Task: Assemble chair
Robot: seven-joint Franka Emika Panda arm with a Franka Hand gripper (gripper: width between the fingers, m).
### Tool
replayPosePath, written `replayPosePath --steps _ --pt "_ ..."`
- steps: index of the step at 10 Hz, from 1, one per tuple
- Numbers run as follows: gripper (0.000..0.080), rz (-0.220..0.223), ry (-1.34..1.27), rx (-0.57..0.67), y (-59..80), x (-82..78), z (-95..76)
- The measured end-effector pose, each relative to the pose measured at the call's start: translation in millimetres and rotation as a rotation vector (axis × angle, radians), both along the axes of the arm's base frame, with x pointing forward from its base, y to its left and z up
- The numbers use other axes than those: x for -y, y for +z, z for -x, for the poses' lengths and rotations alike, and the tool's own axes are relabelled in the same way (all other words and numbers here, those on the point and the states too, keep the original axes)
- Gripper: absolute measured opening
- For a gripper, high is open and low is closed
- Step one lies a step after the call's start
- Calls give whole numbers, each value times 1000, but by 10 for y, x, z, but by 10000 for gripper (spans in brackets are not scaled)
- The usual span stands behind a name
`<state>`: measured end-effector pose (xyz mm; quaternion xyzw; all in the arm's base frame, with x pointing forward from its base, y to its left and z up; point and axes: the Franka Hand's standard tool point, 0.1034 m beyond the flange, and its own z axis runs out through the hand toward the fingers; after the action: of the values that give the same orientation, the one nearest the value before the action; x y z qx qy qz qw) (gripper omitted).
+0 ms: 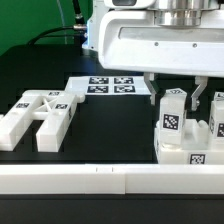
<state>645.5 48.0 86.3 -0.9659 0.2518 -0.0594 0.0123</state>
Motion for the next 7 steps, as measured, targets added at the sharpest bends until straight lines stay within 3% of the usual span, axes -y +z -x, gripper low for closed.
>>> replayPosePath --steps 7 --pt "296 -95 -553 -5 -16 -50 9"
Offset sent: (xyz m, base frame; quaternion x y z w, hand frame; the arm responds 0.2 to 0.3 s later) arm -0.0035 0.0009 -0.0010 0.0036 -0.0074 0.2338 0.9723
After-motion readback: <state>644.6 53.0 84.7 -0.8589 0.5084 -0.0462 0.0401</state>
